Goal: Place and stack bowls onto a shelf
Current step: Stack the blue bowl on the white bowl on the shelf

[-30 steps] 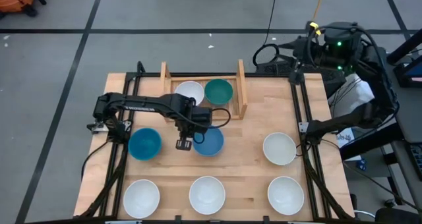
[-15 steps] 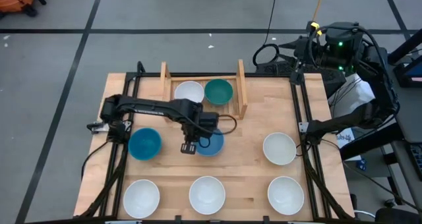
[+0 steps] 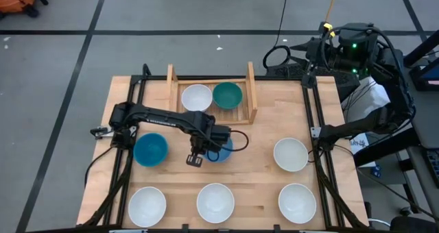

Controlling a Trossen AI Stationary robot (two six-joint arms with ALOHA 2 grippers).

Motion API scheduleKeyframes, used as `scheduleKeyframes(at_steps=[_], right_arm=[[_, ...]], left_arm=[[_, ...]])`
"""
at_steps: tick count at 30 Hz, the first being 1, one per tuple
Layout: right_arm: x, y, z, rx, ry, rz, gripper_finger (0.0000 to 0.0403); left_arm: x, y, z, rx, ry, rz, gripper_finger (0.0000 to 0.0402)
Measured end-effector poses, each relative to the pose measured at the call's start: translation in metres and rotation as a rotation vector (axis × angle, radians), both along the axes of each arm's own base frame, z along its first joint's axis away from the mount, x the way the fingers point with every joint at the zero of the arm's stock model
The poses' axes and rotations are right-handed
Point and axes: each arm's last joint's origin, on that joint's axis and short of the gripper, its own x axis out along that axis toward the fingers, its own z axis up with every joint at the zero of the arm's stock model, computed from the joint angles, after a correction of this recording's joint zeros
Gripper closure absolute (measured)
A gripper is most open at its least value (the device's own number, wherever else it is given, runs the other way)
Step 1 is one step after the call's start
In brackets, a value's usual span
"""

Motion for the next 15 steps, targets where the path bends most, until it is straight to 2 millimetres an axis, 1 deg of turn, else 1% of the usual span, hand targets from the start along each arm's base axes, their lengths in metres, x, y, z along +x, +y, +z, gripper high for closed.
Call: scheduleKeyframes(at_steps=[3,11,15], right_arm=[[0.0001,0.0,0.0002,-0.001,-0.001,0.0,0.0289],[0.0004,-0.0002,0.001,-0.006,-0.009,0.0,0.0289],[0.0004,-0.0002,0.0011,-0.007,-0.01,0.0,0.0289]], left_arm=[[-0.0005,0.0005,-0.0002,0.015,0.011,0.041,0.0387],[0.0003,0.0011,-0.0005,0.032,0.0,0.016,0.0334],[0.006,-0.0044,-0.0026,0.025,-0.056,-0.059,0.032]])
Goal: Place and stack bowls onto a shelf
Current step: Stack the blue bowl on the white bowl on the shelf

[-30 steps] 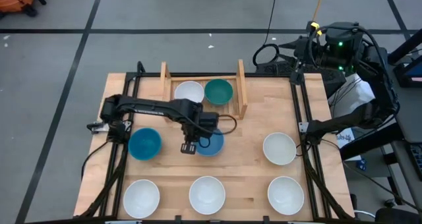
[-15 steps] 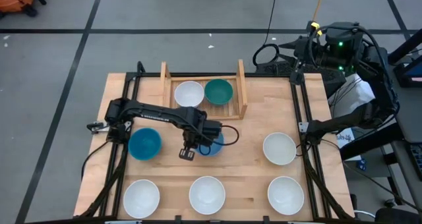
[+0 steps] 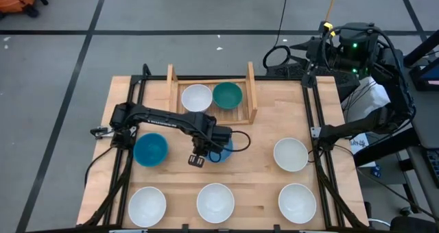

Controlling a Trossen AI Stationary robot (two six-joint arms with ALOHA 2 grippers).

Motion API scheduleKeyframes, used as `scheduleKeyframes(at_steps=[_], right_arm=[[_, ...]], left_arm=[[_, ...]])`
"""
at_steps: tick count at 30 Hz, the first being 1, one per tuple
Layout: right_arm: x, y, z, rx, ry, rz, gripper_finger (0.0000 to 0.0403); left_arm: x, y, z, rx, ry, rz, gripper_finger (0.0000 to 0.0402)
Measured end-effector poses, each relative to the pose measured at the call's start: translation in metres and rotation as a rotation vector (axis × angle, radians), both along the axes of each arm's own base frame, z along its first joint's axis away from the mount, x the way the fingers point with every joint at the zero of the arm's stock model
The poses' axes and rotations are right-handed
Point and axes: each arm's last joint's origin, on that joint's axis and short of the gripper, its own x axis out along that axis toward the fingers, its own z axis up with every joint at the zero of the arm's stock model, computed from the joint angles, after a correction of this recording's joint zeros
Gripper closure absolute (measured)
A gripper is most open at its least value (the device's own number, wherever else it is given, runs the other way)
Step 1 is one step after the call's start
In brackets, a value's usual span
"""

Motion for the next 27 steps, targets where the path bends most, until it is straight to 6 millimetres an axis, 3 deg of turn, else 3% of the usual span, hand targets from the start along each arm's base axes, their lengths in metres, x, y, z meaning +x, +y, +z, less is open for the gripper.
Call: scheduleKeyframes(at_steps=[7,17,27], right_arm=[[0.0,0.0,0.0,0.0,0.001,0.0,0.0289],[0.0,0.0,0.0,-0.008,0.002,0.003,0.0289],[0.0,0.0,0.0,-0.019,0.01,0.009,0.0289]], left_arm=[[0.004,-0.02,-0.005,0.003,-0.054,-0.22,0.032],[0.005,-0.033,-0.03,-0.012,-0.05,-0.242,0.032],[0.006,-0.032,-0.032,0.028,-0.059,-0.224,0.032]])
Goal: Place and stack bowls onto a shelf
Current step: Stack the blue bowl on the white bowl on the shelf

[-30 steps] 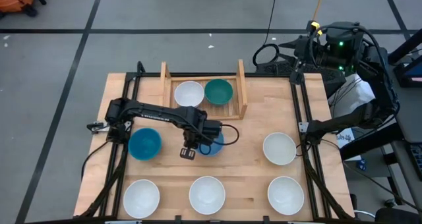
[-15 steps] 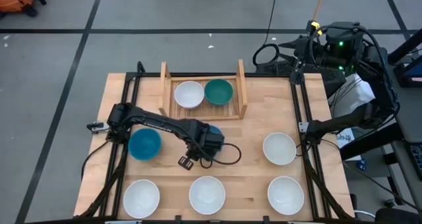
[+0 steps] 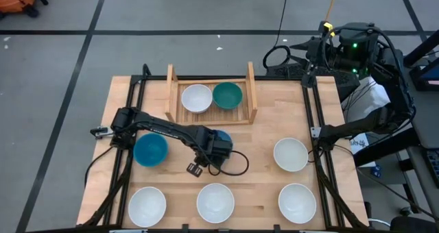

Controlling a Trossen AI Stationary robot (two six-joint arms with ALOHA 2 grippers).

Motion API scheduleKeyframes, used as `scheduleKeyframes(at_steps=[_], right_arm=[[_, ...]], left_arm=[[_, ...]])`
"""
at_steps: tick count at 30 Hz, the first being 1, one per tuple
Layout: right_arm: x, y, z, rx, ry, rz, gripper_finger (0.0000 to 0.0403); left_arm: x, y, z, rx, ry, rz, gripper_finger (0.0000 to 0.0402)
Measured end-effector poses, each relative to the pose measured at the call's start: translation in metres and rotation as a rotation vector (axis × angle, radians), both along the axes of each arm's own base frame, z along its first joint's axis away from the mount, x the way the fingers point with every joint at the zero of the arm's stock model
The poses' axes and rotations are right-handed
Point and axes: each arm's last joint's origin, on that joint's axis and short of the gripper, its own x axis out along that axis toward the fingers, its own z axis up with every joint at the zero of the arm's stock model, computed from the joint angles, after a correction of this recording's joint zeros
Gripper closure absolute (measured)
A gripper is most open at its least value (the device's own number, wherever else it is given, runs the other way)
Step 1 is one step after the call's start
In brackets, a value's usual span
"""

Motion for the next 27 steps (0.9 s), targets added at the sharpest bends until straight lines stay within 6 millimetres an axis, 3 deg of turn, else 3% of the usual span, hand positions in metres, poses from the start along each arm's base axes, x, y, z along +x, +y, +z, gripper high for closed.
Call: scheduleKeyframes(at_steps=[4,12,16,20,27], right_arm=[[0.0,0.0,0.0,0.0,0.0,0.0,0.0289],[0.0,0.0,0.0,0.0,0.0,0.0,0.0289],[0.0,0.0,0.0,-0.005,0.003,0.002,0.0289],[0.0,0.0,0.0,-0.006,0.004,0.003,0.0289],[0.0,0.0,0.0,-0.006,0.004,0.003,0.0289]], left_arm=[[-0.001,-0.001,-0.003,-0.034,0.009,0.013,0.0321],[-0.006,0.001,-0.034,0.003,0.012,0.039,0.0321],[-0.006,0.002,-0.036,0.024,0.013,0.068,0.0321],[-0.006,0.001,-0.027,-0.011,0.038,0.11,0.0321],[0.0,-0.002,0.013,-0.025,-0.01,0.11,0.0321]])
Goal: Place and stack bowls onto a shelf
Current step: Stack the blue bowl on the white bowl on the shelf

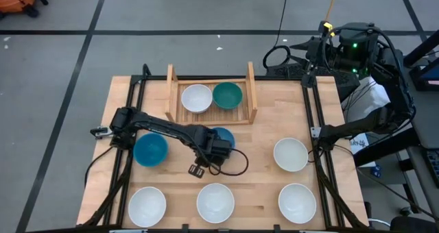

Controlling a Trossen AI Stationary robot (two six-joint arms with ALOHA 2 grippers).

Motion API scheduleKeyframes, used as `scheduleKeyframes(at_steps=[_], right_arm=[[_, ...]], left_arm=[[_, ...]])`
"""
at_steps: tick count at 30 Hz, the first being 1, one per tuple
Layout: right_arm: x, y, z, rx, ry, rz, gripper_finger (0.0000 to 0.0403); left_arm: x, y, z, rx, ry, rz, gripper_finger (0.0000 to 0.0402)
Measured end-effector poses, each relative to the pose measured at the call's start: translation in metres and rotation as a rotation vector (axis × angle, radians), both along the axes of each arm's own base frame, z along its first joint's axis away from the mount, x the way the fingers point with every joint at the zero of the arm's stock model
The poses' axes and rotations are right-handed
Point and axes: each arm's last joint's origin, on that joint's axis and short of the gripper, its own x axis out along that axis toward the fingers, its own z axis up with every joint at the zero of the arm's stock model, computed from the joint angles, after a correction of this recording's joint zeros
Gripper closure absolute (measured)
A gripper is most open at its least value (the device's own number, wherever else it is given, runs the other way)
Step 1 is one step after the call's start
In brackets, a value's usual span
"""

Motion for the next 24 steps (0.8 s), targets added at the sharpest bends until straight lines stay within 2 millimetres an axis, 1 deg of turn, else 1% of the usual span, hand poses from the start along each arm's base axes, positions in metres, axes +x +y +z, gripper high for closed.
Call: scheduleKeyframes(at_steps=[2,4,8,13,20,24], right_arm=[[0.0,0.0,0.0,0.0,0.0,0.0,0.0289],[0.0,0.0,0.0,0.0,0.0,0.0,0.0289],[0.0,0.0,0.0,0.0,0.0,0.0,0.0289],[0.0,0.0,0.0,0.0,0.0,0.0,0.0289],[0.0,0.0,0.0,0.0,0.0,0.0,0.0289],[0.0,0.0,0.0,0.0,0.0,0.0,0.0289]], left_arm=[[0.003,-0.001,0.008,0.007,-0.05,-0.013,0.0321],[0.005,-0.001,0.008,0.011,-0.065,-0.027,0.0321],[0.003,0.0,-0.002,0.016,-0.043,-0.027,0.0321],[0.002,0.004,-0.015,0.083,-0.042,-0.02,0.0321],[0.004,0.008,-0.017,0.08,-0.054,0.007,0.0321],[0.004,0.006,-0.017,0.037,-0.053,0.002,0.0321]])
